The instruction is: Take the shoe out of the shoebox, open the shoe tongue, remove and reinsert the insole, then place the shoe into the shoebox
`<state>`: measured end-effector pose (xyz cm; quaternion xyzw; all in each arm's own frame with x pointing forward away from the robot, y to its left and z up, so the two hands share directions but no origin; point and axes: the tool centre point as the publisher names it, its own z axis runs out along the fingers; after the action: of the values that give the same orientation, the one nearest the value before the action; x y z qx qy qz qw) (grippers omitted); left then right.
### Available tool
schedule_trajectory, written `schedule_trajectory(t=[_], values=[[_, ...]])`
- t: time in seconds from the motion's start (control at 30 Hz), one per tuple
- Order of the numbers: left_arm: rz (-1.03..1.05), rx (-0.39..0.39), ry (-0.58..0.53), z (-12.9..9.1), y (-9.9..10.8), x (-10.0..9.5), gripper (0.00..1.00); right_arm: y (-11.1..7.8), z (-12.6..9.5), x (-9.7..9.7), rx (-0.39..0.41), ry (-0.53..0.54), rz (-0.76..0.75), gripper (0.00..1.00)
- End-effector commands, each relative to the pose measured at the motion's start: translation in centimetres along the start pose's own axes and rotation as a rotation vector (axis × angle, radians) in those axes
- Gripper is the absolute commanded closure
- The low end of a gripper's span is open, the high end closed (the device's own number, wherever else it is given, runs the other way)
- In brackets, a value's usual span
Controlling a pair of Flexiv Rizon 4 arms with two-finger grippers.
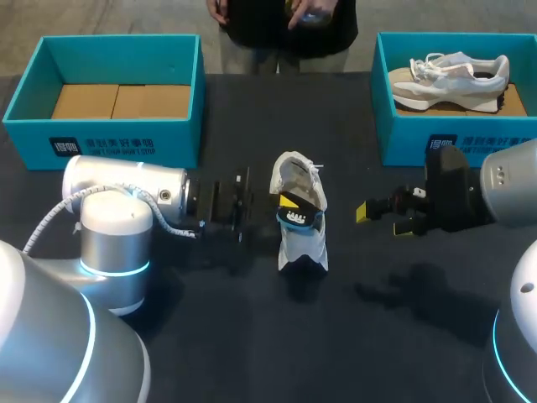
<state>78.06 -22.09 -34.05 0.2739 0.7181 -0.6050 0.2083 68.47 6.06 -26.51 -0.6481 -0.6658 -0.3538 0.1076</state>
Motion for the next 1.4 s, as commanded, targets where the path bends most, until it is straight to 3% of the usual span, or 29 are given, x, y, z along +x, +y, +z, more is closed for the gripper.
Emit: schedule_trajectory(t=[0.03,0.17,0.27,0.33,0.37,0.4,0.53,0.77,0.83,0.87,0.9,0.93,1.4], values=[[-0.005,-0.001,0.008,0.2,-0.2,0.1,1.0,-0.2,0.0,0.1,-0.002,-0.001,0.0,0.0],[-0.005,0.008,0.006,-0.1,-1.3,0.3,1.0,-0.2,0.0,0.1,-0.002,-0.001,0.0,0.0],[0.004,0.013,0.003,-0.3,-1.9,0.3,0.93,-0.2,0.0,0.1,-0.002,-0.001,0.0,0.0],[0.008,0.013,0.002,-0.4,-2.1,0.2,0.83,-0.2,0.0,0.1,-0.002,-0.001,0.0,0.0],[0.009,0.012,0.002,-0.5,-2.1,0.2,0.69,-0.2,0.0,0.1,-0.002,-0.001,0.0,0.0],[0.009,0.012,0.001,-0.5,-2.1,0.2,0.64,-0.2,0.0,0.1,-0.002,-0.001,0.0,0.0],[0.014,0.008,-0.004,-0.8,-2.2,0.1,0.53,-0.2,0.0,0.1,-0.002,-0.001,0.0,0.0],[0.018,0.014,-0.008,-1.4,-3.0,0.4,0.61,-0.2,0.0,0.1,-0.002,-0.001,0.0,0.0],[0.02,0.015,-0.006,-1.5,-3.1,0.6,0.75,-0.2,0.0,0.1,-0.002,-0.001,0.0,0.0],[0.017,0.014,-0.003,-1.6,-3.1,0.7,0.76,-0.2,0.0,0.1,-0.002,-0.001,0.0,0.0],[0.016,0.013,-0.002,-1.6,-3.1,0.8,0.85,-0.2,0.0,0.1,-0.002,-0.001,0.0,0.0],[0.016,0.013,-0.001,-1.6,-3.1,0.8,1.0,-0.2,0.0,0.1,-0.002,-0.001,0.0,0.0],[0.011,-0.024,-0.01,-0.7,-0.9,0.3,1.0,-0.2,0.0,0.1,-0.002,-0.001,0.0,0.0]])
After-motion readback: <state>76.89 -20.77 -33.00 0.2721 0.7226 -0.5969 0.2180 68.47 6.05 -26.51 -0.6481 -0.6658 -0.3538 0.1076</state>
